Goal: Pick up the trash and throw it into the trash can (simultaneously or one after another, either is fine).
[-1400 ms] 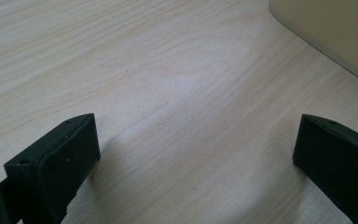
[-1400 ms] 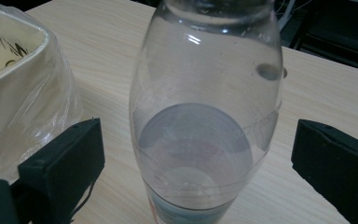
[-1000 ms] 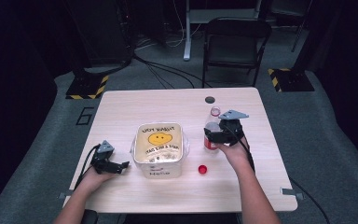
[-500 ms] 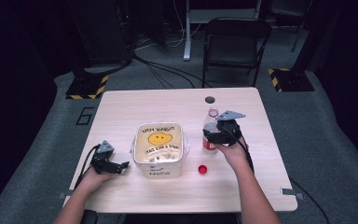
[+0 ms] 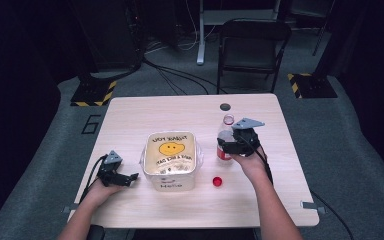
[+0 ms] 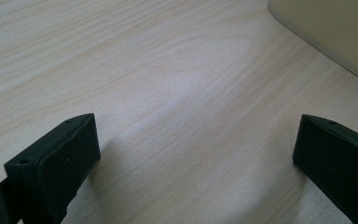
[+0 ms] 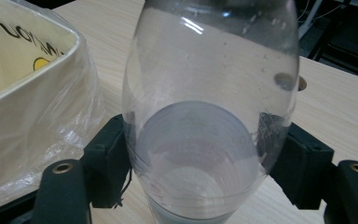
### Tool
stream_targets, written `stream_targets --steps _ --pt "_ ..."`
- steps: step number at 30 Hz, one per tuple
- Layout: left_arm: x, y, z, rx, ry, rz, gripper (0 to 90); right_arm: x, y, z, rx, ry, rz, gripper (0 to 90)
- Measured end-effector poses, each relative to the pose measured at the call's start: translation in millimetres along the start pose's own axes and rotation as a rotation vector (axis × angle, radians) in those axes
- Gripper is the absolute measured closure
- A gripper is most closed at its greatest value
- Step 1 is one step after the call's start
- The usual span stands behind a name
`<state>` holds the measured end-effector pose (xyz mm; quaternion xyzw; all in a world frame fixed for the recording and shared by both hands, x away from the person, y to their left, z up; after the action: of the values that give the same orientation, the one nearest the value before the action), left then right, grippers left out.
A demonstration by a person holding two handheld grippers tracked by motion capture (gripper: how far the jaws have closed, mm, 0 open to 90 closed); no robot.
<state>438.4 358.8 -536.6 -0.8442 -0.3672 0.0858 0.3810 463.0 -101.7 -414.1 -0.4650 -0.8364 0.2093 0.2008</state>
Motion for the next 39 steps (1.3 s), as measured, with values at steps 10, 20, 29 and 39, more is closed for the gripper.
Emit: stream_targets --steps 10,20,29,39 --pt "-0.2 0.5 0.3 -0.007 0.000 -0.005 0.2 4.3 -12.1 -12.8 -0.021 0.009 -0.027 28.2" --pt "-0.2 0.8 0.5 -0.013 -0.002 -0.006 0.2 15.0 -28.7 -32.8 -0.030 -0.025 -0.056 28.3" --pt "-0.2 0.7 0.4 -0.010 -0.002 -0.006 0.3 22.7 -39.3 -47.7 -0.030 -0.057 -0.071 28.3" --pt "-0.2 0.9 0.5 -0.014 -0.002 -0.006 0.3 30.4 -48.7 -64.7 -0.032 -0.081 -0.090 28.3"
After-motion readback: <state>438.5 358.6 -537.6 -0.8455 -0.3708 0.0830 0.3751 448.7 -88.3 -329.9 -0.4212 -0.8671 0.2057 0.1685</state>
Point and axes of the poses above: each handheld gripper's, and its own axes: y roughly forward along the jaws, z roughly out of its underside, x roughly to its left, the point moved 1 cm from there along y, roughly forward along the jaws, and after that the axes turned 11 degrees about y, right-handed, at the moved point
